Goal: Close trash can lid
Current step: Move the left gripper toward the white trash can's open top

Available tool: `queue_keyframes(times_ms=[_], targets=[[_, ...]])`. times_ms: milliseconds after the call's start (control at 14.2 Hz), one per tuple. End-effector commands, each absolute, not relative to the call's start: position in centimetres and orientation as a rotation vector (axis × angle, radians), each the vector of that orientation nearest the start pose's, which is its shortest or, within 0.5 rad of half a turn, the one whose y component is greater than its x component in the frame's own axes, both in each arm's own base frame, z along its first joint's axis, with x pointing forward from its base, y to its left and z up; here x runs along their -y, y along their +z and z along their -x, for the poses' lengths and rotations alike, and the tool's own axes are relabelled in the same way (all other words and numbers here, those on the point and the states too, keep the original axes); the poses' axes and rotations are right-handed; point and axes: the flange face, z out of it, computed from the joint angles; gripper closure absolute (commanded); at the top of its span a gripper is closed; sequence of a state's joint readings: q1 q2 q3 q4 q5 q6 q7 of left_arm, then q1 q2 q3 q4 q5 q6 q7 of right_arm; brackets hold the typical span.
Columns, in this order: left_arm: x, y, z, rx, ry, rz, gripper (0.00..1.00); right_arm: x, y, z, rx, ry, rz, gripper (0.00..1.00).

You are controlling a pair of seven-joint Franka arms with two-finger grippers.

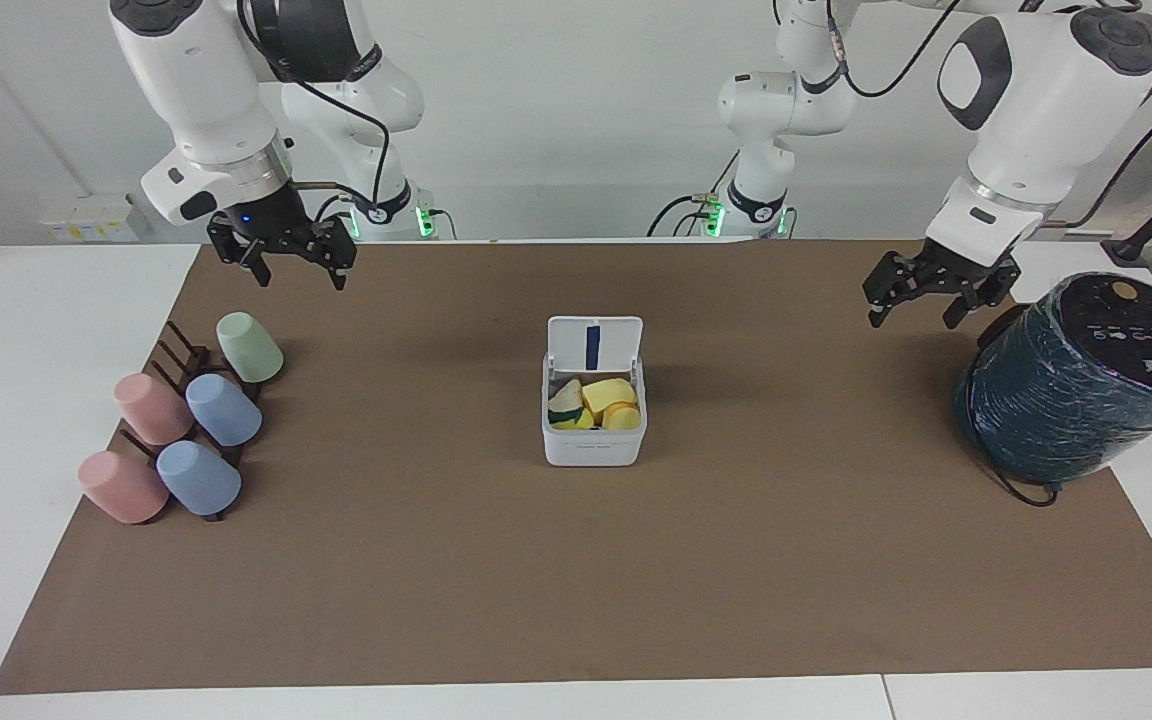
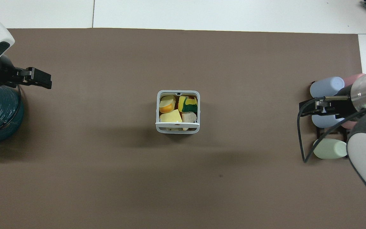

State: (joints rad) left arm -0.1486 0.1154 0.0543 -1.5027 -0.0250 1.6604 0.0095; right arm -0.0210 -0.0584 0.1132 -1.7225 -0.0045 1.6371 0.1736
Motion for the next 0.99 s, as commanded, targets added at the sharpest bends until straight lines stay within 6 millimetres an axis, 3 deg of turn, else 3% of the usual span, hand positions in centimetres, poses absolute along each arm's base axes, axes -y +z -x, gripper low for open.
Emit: queue_keyframes(times_ms=[0,211,352,493,704,915], targets=[[5.5,60.5,-59.0,-0.183,-0.089,3.141,0.0,-4.9,59.2,-53.1,-0.107,0.022,3.13,0.0],[7.8,60.4,-58.6,-0.221,-0.082,3.143,0.0,-4.9,59.2,-53.1,-0.107,0.022,3.13,0.0],[10.8,59.0,-56.3,-0.307,0.027,3.135,0.0,-4.9,59.2,-53.1,-0.107,0.022,3.13,0.0],[17.3,56.7,-52.0,-0.394,0.105,3.115,0.0,-4.9,59.2,-53.1,-0.107,0.022,3.13,0.0],[26.0,53.8,-46.4,-0.297,-0.022,3.156,0.0,-4.9,59.2,-53.1,-0.107,0.022,3.13,0.0],[31.9,52.7,-43.2,-0.172,-0.155,3.233,0.0,-4.9,59.2,-53.1,-0.107,0.022,3.13,0.0]])
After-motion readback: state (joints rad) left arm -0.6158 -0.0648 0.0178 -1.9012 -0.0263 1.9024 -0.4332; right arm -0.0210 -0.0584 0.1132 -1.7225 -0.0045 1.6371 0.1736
